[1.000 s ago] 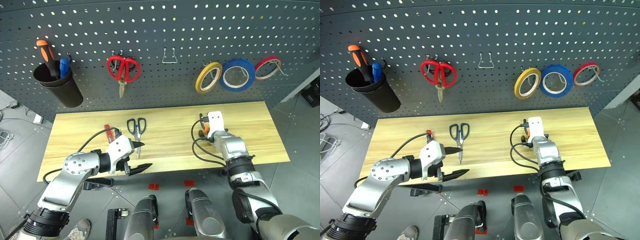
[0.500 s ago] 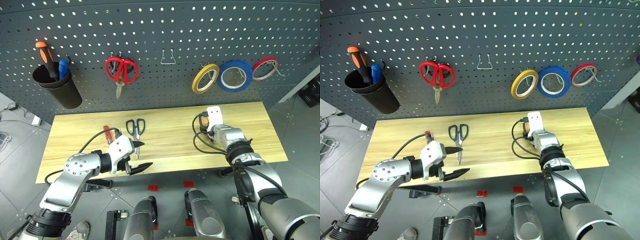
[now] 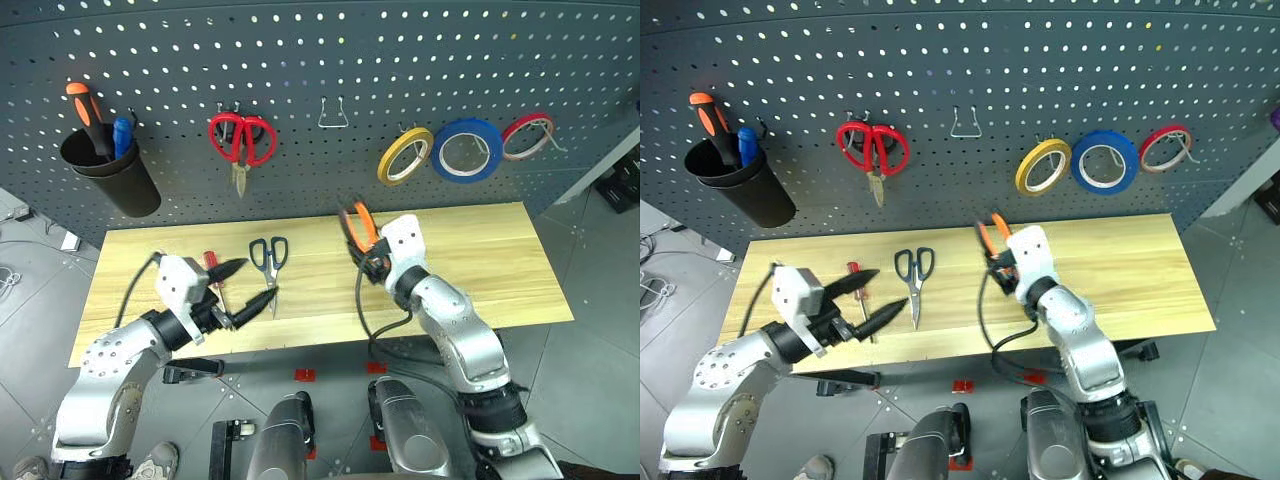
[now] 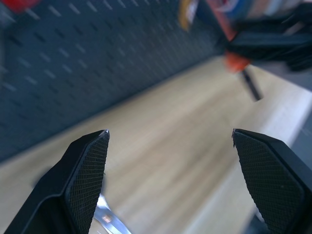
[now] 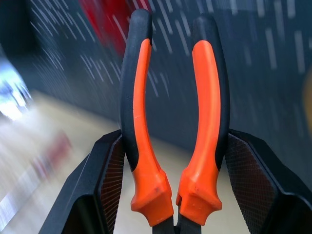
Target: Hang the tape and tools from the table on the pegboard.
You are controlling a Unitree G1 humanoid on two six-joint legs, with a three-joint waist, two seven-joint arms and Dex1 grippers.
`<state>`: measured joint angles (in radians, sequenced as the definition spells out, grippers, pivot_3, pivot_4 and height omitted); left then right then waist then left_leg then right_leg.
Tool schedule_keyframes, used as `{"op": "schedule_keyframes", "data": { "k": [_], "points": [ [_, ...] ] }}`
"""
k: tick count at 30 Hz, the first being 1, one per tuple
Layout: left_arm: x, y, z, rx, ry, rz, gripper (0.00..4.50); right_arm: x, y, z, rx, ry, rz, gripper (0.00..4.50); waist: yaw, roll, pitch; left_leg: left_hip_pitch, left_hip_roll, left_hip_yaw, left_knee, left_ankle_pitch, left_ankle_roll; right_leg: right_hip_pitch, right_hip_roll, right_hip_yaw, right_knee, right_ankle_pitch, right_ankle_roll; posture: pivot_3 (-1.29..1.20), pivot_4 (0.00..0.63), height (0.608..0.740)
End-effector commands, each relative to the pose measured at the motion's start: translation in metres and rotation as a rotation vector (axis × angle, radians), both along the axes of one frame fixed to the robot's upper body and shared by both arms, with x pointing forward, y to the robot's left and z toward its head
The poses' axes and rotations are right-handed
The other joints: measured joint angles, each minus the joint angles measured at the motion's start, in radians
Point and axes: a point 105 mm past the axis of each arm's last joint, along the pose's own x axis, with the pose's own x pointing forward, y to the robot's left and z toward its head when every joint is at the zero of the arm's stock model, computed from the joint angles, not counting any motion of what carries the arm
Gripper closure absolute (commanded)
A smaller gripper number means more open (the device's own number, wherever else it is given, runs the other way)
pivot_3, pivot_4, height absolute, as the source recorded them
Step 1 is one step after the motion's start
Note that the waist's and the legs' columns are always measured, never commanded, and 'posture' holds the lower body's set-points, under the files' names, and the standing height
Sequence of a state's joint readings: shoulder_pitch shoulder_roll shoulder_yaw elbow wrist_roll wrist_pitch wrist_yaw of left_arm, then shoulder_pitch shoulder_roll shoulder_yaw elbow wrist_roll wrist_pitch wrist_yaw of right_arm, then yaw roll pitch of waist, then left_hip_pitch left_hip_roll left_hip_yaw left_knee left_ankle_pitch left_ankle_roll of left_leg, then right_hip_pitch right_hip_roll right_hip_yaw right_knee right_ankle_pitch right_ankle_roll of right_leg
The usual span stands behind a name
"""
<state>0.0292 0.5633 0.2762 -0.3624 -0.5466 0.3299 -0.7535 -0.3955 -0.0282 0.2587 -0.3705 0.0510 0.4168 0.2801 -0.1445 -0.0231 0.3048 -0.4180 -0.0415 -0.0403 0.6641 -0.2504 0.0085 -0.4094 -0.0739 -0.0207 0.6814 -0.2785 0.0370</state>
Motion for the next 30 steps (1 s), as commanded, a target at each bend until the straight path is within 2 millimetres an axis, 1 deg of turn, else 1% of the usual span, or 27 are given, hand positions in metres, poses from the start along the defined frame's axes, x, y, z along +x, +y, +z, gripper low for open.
{"op": "schedule_keyframes", "data": {
  "k": [1,3,6,8,10,14,17,19,24,27,28,30],
  "points": [
    [-0.004,-0.005,0.022,-0.004,-0.060,-0.029,0.24,0.003,0.008,0.067,0.107,-0.246,0.010,1.73,0.003,0.000,0.000,0.000,0.000,0.001,0.000,0.000,0.000,0.000,0.000,0.001,0.000,0.000,0.000,-0.24,0.302,0.740],
    [-0.001,-0.007,0.027,-0.001,-0.065,-0.040,0.24,0.015,0.015,0.089,0.143,-0.305,0.003,1.73,0.005,-0.001,0.001,0.000,0.000,0.002,0.000,0.001,-0.001,-0.001,0.001,0.002,0.000,0.002,-0.001,-0.24,0.300,0.740],
    [0.004,-0.013,0.034,-0.003,-0.068,-0.059,0.24,0.031,0.023,0.109,0.172,-0.354,-0.011,1.73,0.007,-0.001,0.000,0.000,0.001,0.002,-0.001,0.001,-0.002,-0.001,0.001,0.002,-0.001,0.002,-0.002,-0.24,0.299,0.740],
    [0.011,-0.019,0.036,-0.020,-0.065,-0.060,0.24,0.043,0.023,0.130,0.208,-0.419,-0.057,1.73,0.006,-0.001,0.001,0.000,0.001,0.003,-0.001,0.001,-0.002,-0.001,0.001,0.003,-0.001,0.002,-0.002,-0.22,0.297,0.740],
    [0.016,-0.024,0.037,-0.012,-0.076,-0.062,0.24,0.049,0.024,0.148,0.233,-0.481,-0.092,1.73,0.006,-0.001,0.001,0.000,0.001,0.005,0.000,0.002,-0.003,-0.002,0.001,0.004,-0.001,0.002,-0.002,-0.22,0.298,0.740],
    [0.021,-0.034,0.039,-0.017,-0.088,-0.075,0.24,0.056,0.031,0.162,0.245,-0.560,-0.122,1.73,0.003,-0.001,0.001,0.000,0.002,0.009,-0.001,0.004,-0.006,-0.004,0.001,0.007,0.000,0.002,-0.002,-0.21,0.299,0.740],
    [0.024,-0.040,0.037,-0.015,-0.089,-0.086,0.24,0.066,0.033,0.163,0.246,-0.562,-0.147,1.73,-0.001,-0.001,0.001,0.000,0.002,0.013,-0.002,0.004,-0.006,-0.006,0.002,0.010,0.000,0.002,-0.002,-0.19,0.300,0.740],
    [0.025,-0.043,0.037,-0.015,-0.091,-0.090,0.24,0.072,0.034,0.159,0.247,-0.547,-0.157,1.73,-0.001,-0.001,0.001,0.000,0.003,0.014,-0.002,0.004,-0.006,-0.006,0.002,0.010,0.001,0.002,-0.002,-0.19,0.303,0.740],
    [0.028,-0.041,0.037,-0.018,-0.095,-0.080,0.24,0.083,0.040,0.141,0.241,-0.486,-0.164,1.73,0.000,-0.001,0.002,-0.001,0.003,0.015,-0.002,0.003,-0.006,-0.007,0.002,0.011,0.001,0.002,-0.002,-0.19,0.306,0.740],
    [0.031,-0.040,0.037,-0.016,-0.104,-0.071,0.24,0.091,0.047,0.125,0.206,-0.445,-0.171,1.73,0.000,-0.001,0.002,-0.001,0.003,0.015,-0.002,0.004,-0.006,-0.008,0.001,0.011,0.001,0.002,-0.003,-0.19,0.307,0.740],
    [0.032,-0.040,0.038,-0.017,-0.109,-0.065,0.24,0.094,0.048,0.119,0.194,-0.433,-0.179,1.73,0.000,-0.001,0.002,-0.001,0.003,0.015,-0.002,0.004,-0.006,-0.008,0.002,0.011,0.001,0.003,-0.003,-0.19,0.307,0.740],
    [0.034,-0.039,0.040,-0.017,-0.122,-0.057,0.24,0.098,0.046,0.116,0.186,-0.426,-0.195,1.73,0.001,-0.001,0.001,-0.001,0.004,0.015,-0.002,0.003,-0.006,-0.008,0.002,0.011,0.001,0.003,-0.003,-0.18,0.308,0.740]
  ]
}}
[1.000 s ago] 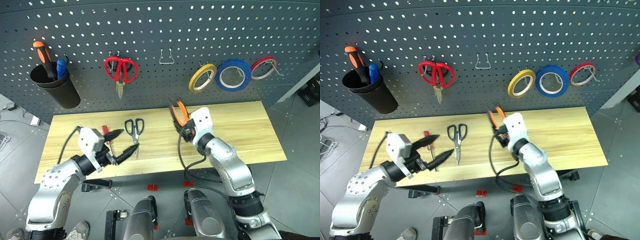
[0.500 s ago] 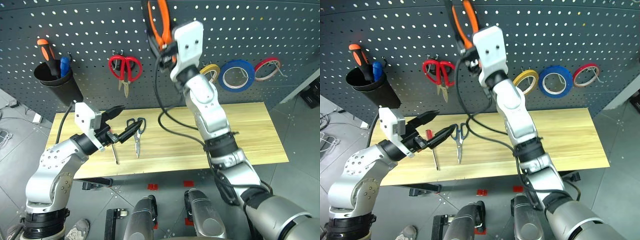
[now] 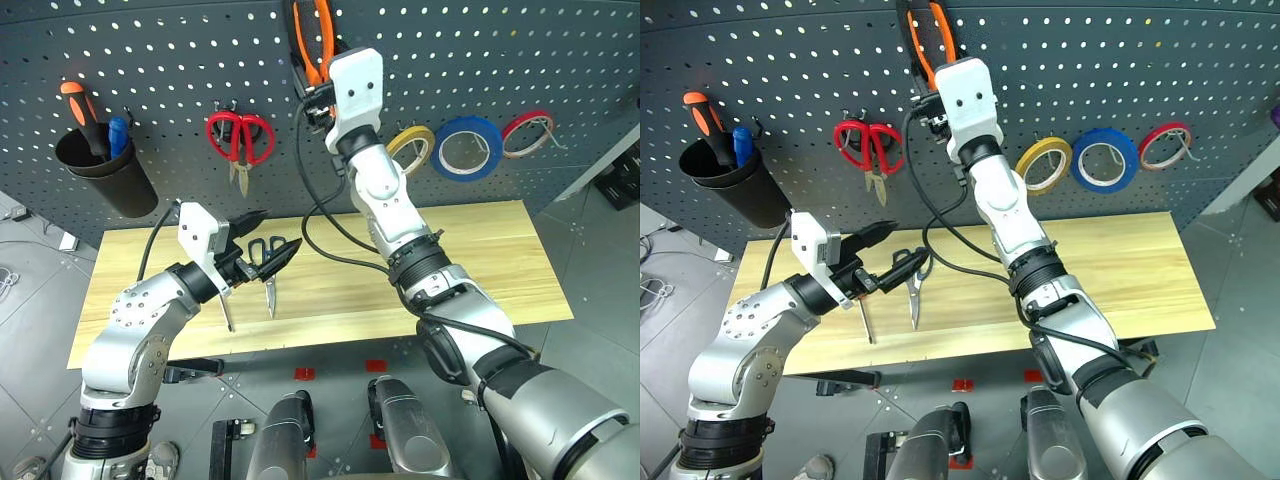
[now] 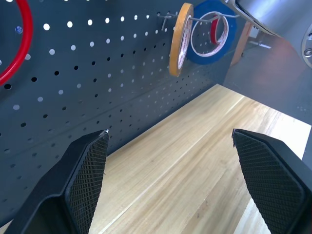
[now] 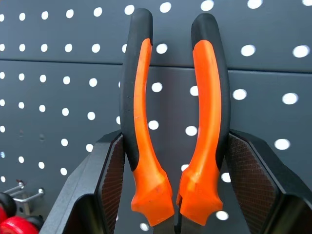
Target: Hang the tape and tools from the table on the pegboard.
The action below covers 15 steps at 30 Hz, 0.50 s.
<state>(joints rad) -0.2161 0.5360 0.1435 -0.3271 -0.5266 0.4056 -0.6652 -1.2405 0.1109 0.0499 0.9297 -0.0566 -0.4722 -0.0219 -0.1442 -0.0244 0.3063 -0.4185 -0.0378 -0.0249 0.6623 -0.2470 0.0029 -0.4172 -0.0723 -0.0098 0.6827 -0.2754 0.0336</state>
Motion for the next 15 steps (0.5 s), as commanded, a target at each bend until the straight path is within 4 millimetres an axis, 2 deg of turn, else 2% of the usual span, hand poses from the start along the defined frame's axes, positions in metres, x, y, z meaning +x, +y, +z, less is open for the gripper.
{"op": "schedule_keyframes", "data": {
  "k": [1,9,15],
  "points": [
    [0.002,0.000,0.011,-0.003,-0.062,0.012,0.24,0.000,0.001,0.009,0.018,-0.028,-0.013,1.73,0.002,0.000,0.000,0.000,0.000,0.000,0.000,0.000,0.001,0.000,0.000,0.000,0.000,0.000,0.000,-0.18,0.308,0.740],
    [0.002,0.008,0.019,-0.015,-0.104,0.064,0.24,-0.006,-0.005,0.044,0.123,-0.088,-0.006,1.73,0.005,-0.001,0.004,0.000,0.001,0.000,0.000,-0.002,0.003,-0.001,0.000,0.000,0.002,0.002,-0.002,-0.14,0.328,0.740],
    [-0.002,0.006,0.021,-0.021,-0.116,0.075,0.24,-0.015,-0.010,0.062,0.186,-0.128,0.008,1.73,0.018,-0.001,0.007,-0.001,0.001,0.000,0.000,-0.002,0.003,-0.003,0.000,0.000,0.003,0.002,-0.002,-0.12,0.339,0.740]
  ]
}}
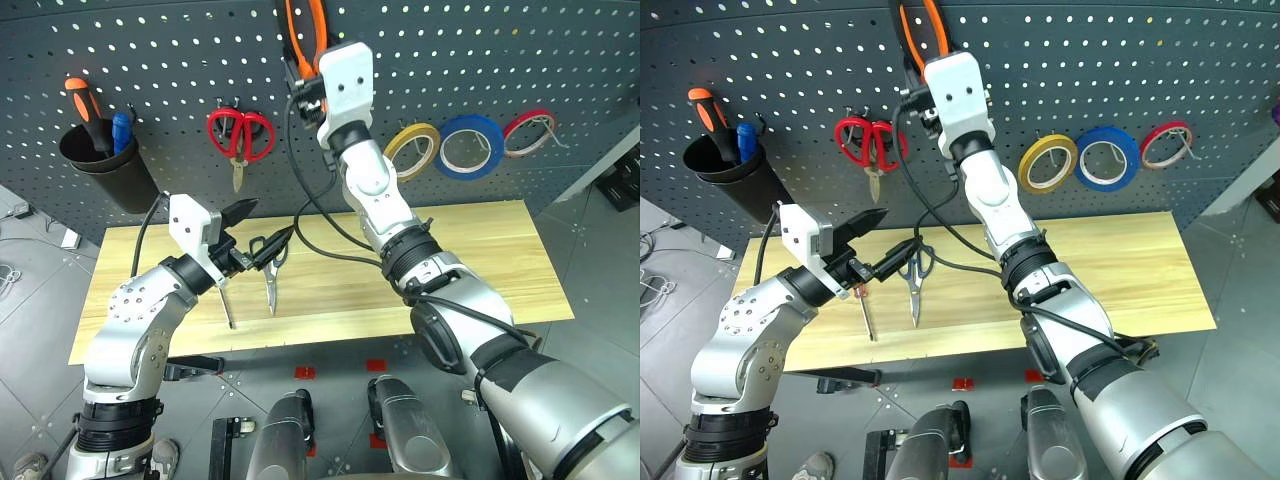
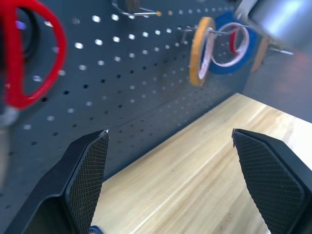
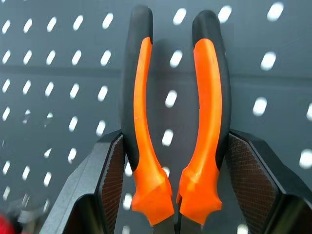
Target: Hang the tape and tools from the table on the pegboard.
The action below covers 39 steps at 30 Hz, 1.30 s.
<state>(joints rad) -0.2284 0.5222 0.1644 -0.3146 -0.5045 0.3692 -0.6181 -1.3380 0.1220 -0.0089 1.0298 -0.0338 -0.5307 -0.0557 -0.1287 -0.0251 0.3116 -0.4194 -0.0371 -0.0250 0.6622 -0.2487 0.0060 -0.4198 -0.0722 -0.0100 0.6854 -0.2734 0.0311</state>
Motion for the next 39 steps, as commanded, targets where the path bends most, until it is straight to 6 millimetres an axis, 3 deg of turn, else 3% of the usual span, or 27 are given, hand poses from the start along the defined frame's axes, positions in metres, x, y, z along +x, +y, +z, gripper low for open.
{"op": "schedule_keyframes", "data": {
  "k": [1,10,17,24,33,39],
  "points": [
    [-0.009,-0.002,0.013,-0.006,-0.065,0.003,0.24,-0.018,-0.009,0.042,0.109,-0.117,0.011,1.73,0.004,0.000,0.002,-0.001,0.000,0.000,0.000,0.000,0.000,0.000,0.000,0.000,-0.001,0.000,0.000,-0.13,0.340,0.740],
    [-0.010,-0.006,0.010,-0.014,-0.056,0.006,0.24,-0.024,-0.003,0.029,0.013,-0.194,-0.045,1.73,0.016,0.000,0.003,-0.002,0.000,0.000,0.000,0.000,0.000,-0.001,0.000,0.000,-0.003,0.000,0.000,-0.12,0.337,0.740],
    [-0.008,-0.005,0.012,-0.017,-0.063,0.010,0.24,-0.016,-0.005,-0.003,-0.106,-0.198,-0.109,1.73,0.020,0.000,0.003,-0.002,0.000,0.000,0.000,0.001,-0.002,-0.001,0.000,0.000,-0.003,0.000,0.000,-0.11,0.335,0.740],
    [-0.008,-0.005,0.011,-0.019,-0.067,0.018,0.24,-0.012,-0.006,-0.021,-0.166,-0.190,-0.135,1.73,0.020,0.000,0.003,-0.003,0.001,0.000,-0.001,0.002,-0.004,-0.002,0.001,0.000,-0.004,0.000,0.000,-0.11,0.333,0.740],
    [-0.007,-0.002,0.010,-0.028,-0.071,0.050,0.24,0.011,-0.022,-0.050,-0.099,0.031,-0.144,1.73,0.023,0.000,0.003,-0.003,0.001,0.000,0.000,0.002,-0.004,-0.001,0.002,-0.001,-0.003,0.000,0.000,-0.11,0.328,0.740],
    [-0.007,0.000,0.005,-0.039,-0.057,0.067,0.24,0.014,-0.028,-0.066,-0.113,0.092,-0.144,1.73,0.024,0.000,0.003,-0.003,0.002,0.000,0.000,0.002,-0.004,-0.001,0.001,-0.001,-0.003,0.000,0.000,-0.12,0.327,0.740]
  ]
}}
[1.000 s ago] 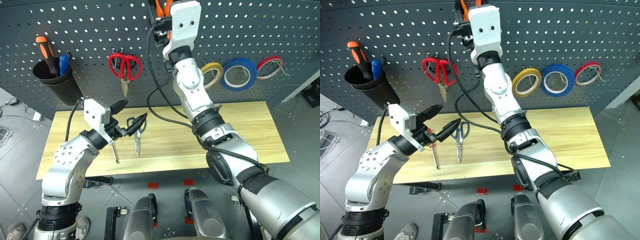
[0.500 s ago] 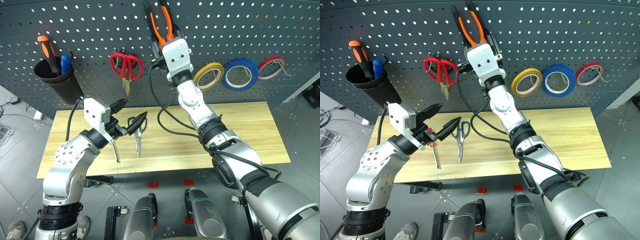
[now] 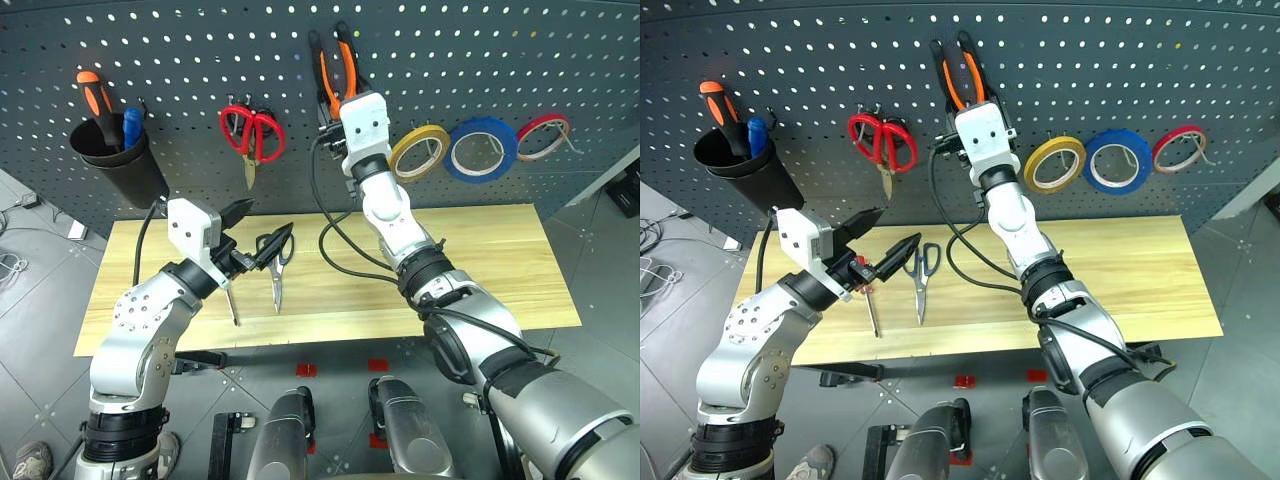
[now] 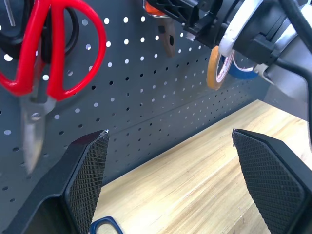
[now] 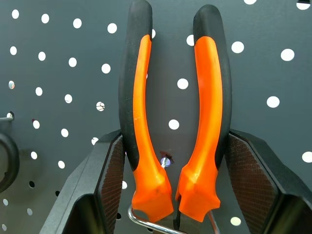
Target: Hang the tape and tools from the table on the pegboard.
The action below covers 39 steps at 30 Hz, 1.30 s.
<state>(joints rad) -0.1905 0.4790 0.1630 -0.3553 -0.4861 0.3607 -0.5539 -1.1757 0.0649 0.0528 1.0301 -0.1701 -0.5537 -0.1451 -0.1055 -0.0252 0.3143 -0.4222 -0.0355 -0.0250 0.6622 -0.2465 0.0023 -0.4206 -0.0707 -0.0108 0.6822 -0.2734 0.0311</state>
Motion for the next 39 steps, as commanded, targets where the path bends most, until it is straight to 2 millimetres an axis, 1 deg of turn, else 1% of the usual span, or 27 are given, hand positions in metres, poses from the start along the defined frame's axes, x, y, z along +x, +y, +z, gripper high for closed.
{"op": "schedule_keyframes", "data": {
  "k": [1,3,7,9,11,12,13,16,18,19,21,22,23,24,25,27,29,32,35,38,39],
  "points": [
    [-0.003,0.001,0.008,-0.005,-0.047,0.018,0.24,0.002,-0.003,-0.009,0.018,0.051,0.008,1.73,0.001,0.000,0.000,0.000,0.000,0.000,0.000,0.000,0.000,0.000,0.000,0.000,0.000,0.000,0.000,-0.12,0.327,0.740],
    [-0.003,0.002,0.006,-0.010,-0.040,0.031,0.24,0.004,-0.003,-0.017,0.010,0.105,0.024,1.73,0.001,0.000,0.000,0.000,0.000,0.000,0.000,0.000,0.001,0.000,0.000,0.000,0.000,0.000,0.000,-0.12,0.326,0.740],
    [-0.001,0.006,0.001,-0.057,-0.006,0.075,0.24,-0.001,0.000,-0.035,-0.016,0.178,0.094,1.73,0.003,-0.001,-0.001,0.001,0.000,0.000,0.000,-0.001,0.002,0.001,0.000,0.000,0.000,0.000,0.000,-0.13,0.322,0.740],
    [0.001,0.008,-0.002,-0.074,0.010,0.095,0.24,-0.003,0.000,-0.042,-0.024,0.214,0.117,1.00,0.003,-0.001,-0.001,0.002,0.000,0.000,0.000,-0.002,0.003,0.002,0.000,0.000,0.000,0.000,0.000,-0.13,0.322,0.740],
    [0.003,0.011,-0.009,-0.080,0.041,0.131,0.24,-0.007,-0.001,-0.049,-0.038,0.253,0.144,0.38,0.004,-0.001,-0.001,0.003,0.000,0.000,0.000,-0.002,0.004,0.003,0.000,0.000,0.000,0.000,0.000,-0.14,0.318,0.740],
    [0.004,0.013,-0.012,-0.073,0.055,0.155,0.24,-0.010,-0.001,-0.051,-0.043,0.266,0.158,0.10,0.005,-0.001,-0.001,0.003,0.000,0.000,0.000,-0.002,0.004,0.002,0.000,0.000,0.000,0.000,0.000,-0.14,0.318,0.740],
    [0.006,0.015,-0.015,-0.068,0.068,0.180,0.24,-0.012,-0.002,-0.052,-0.045,0.273,0.166,0.02,0.004,-0.001,-0.001,0.002,0.000,0.000,0.000,-0.002,0.004,0.001,0.000,0.000,0.000,0.000,0.000,-0.15,0.315,0.740],
    [0.007,0.016,-0.019,-0.063,0.082,0.206,0.24,-0.020,-0.001,-0.052,-0.079,0.287,0.205,0.02,0.002,-0.001,-0.001,-0.001,0.000,0.000,0.000,-0.002,0.004,-0.001,0.000,0.000,0.000,0.000,0.000,-0.16,0.314,0.740],
    [0.010,0.021,-0.027,-0.062,0.133,0.264,0.24,-0.028,0.004,-0.057,-0.132,0.316,0.271,0.02,0.002,-0.001,-0.001,-0.001,0.000,0.000,0.000,-0.002,0.004,-0.001,0.000,0.000,0.000,0.000,0.000,-0.16,0.311,0.740],
    [0.010,0.024,-0.034,-0.062,0.168,0.291,0.12,-0.039,0.010,-0.067,-0.195,0.370,0.361,0.00,0.002,-0.001,-0.001,-0.001,0.000,0.000,0.000,-0.002,0.004,-0.001,0.000,0.000,0.000,0.000,0.000,-0.16,0.309,0.740],
    [0.008,0.029,-0.044,-0.063,0.219,0.332,0.12,-0.058,0.017,-0.081,-0.280,0.451,0.493,0.00,0.003,-0.002,-0.002,-0.001,0.000,-0.001,0.000,-0.002,0.004,0.000,0.001,-0.001,-0.001,0.000,0.000,-0.17,0.309,0.740],
    [0.008,0.033,-0.054,-0.036,0.255,0.378,0.12,-0.072,0.019,-0.090,-0.328,0.498,0.574,0.00,0.003,-0.002,-0.002,-0.001,0.001,-0.001,0.000,-0.002,0.004,0.000,0.001,-0.001,-0.002,0.000,0.000,-0.18,0.307,0.740],
    [0.008,0.035,-0.061,-0.015,0.276,0.409,0.12,-0.082,0.019,-0.094,-0.356,0.527,0.620,0.00,0.003,-0.002,-0.002,-0.001,0.000,-0.001,0.000,-0.003,0.004,0.000,0.001,0.000,-0.002,0.000,0.000,-0.18,0.307,0.740],
    [0.009,0.037,-0.071,-0.001,0.315,0.456,0.12,-0.098,0.020,-0.102,-0.410,0.563,0.693,0.00,0.004,-0.002,-0.001,-0.001,0.000,-0.001,0.000,-0.003,0.004,0.000,0.001,0.000,-0.002,0.000,0.000,-0.18,0.307,0.740],
    [0.009,0.038,-0.077,0.008,0.338,0.485,0.12,-0.109,0.019,-0.106,-0.445,0.588,0.740,0.00,0.005,-0.001,-0.001,-0.002,0.000,-0.001,0.000,-0.003,0.004,-0.001,0.001,0.000,-0.002,0.000,0.000,-0.18,0.307,0.740],
    [0.011,0.043,-0.099,0.046,0.460,0.578,0.12,-0.130,0.017,-0.114,-0.505,0.637,0.818,0.00,0.008,-0.002,-0.001,-0.002,0.000,-0.002,0.001,-0.003,0.004,0.000,0.000,-0.001,-0.002,0.000,0.001,-0.19,0.308,0.740],
    [0.016,0.037,-0.115,0.061,0.548,0.598,0.12,-0.148,0.012,-0.122,-0.547,0.680,0.866,0.00,0.012,-0.002,-0.001,-0.002,0.000,-0.002,0.001,-0.003,0.004,0.000,0.000,-0.001,-0.001,0.001,0.002,-0.20,0.309,0.740],
    [0.026,0.032,-0.126,0.017,0.627,0.624,0.12,-0.156,0.009,-0.123,-0.554,0.712,0.875,0.00,0.016,-0.003,-0.002,-0.002,0.000,-0.004,0.002,-0.003,0.004,0.000,0.001,-0.002,-0.001,0.002,0.003,-0.20,0.310,0.740],
    [0.040,0.027,-0.133,-0.026,0.672,0.630,0.12,-0.158,0.009,-0.122,-0.554,0.718,0.876,0.00,0.017,-0.004,-0.002,-0.002,-0.001,-0.003,0.002,-0.002,0.004,0.000,0.001,-0.002,-0.001,0.002,0.003,-0.20,0.310,0.740],
    [0.053,0.020,-0.136,-0.024,0.682,0.627,0.12,-0.159,0.011,-0.121,-0.561,0.717,0.878,0.00,0.017,-0.004,-0.003,-0.002,-0.001,-0.003,0.002,-0.002,0.004,0.000,0.000,-0.002,-0.002,0.002,0.003,-0.21,0.309,0.740],
    [0.058,0.019,-0.140,-0.033,0.707,0.635,0.12,-0.158,0.011,-0.120,-0.557,0.715,0.874,0.00,0.016,-0.004,-0.003,-0.002,-0.001,-0.003,0.002,-0.002,0.004,0.000,0.000,-0.002,-0.002,0.002,0.003,-0.21,0.309,0.740]
  ]
}}
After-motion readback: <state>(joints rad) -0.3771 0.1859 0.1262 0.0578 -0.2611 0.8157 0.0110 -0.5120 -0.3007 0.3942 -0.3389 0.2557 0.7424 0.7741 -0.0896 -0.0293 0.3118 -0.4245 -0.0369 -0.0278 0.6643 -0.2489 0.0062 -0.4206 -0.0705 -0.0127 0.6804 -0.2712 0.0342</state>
